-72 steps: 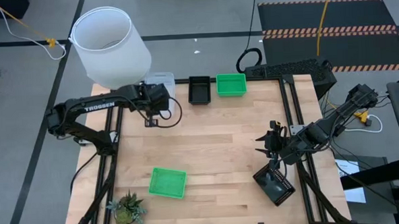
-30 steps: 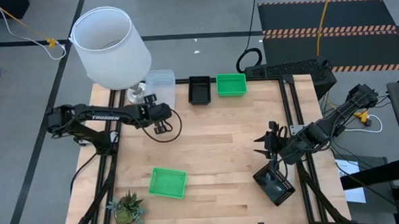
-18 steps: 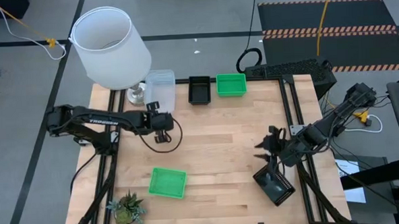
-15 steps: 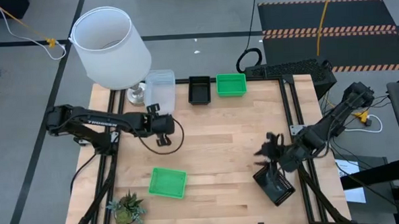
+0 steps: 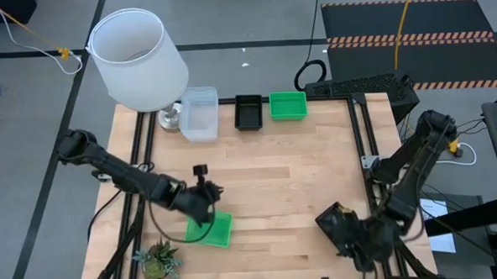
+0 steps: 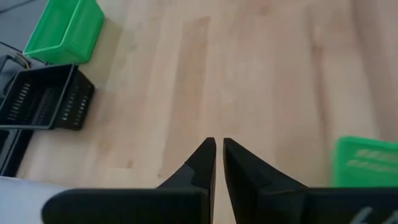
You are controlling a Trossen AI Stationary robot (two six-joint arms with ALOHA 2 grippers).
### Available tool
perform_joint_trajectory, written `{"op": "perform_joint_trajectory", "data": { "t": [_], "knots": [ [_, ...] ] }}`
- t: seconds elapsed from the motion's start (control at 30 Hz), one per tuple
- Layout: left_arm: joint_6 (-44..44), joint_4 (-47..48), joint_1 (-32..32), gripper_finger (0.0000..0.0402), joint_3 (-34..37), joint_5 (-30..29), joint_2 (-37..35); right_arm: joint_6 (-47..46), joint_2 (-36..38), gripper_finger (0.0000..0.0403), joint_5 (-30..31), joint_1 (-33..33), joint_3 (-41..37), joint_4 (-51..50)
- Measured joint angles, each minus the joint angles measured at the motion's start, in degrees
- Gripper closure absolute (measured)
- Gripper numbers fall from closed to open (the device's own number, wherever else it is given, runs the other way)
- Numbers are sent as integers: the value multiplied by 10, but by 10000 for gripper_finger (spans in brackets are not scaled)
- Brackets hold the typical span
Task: Stack baskets by color
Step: Stack the black bin on the top stacked black bins
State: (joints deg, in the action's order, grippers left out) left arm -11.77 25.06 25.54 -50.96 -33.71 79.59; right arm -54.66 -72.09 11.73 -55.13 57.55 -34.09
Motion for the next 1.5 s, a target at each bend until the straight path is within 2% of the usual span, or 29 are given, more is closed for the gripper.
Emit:
{"op": "perform_joint_trajectory", "data": {
  "t": [0.1, 0.2, 0.37, 0.6, 0.83, 1.13, 1.3, 1.5],
  "knots": [
    [-39, -5, 30, 369, 0, -21, 0, -20, -37, 241, 0, -29, 53, -58],
    [-67, -16, 46, 369, 0, -28, 0, -45, -65, 241, -18, -52, 79, -72],
    [-83, -34, 60, 369, 0, -29, 0, -73, -102, 241, -44, -84, 81, -86],
    [-80, -67, 63, 369, 0, -30, 0, -71, -133, 241, -44, -108, 81, -153],
    [-77, -72, 63, 369, 0, -30, 0, -53, -141, 241, -44, -110, 51, -141],
    [-21, -92, 47, 369, 0, -30, 0, -40, -140, 245, -43, -110, -2, -94],
    [-14, -91, 28, 369, 0, -28, 0, -21, -140, 283, -43, -109, -25, -95],
    [-14, -91, 16, 369, 0, -23, 0, 21, -140, 381, -43, -98, -31, -101]
  ]
}}
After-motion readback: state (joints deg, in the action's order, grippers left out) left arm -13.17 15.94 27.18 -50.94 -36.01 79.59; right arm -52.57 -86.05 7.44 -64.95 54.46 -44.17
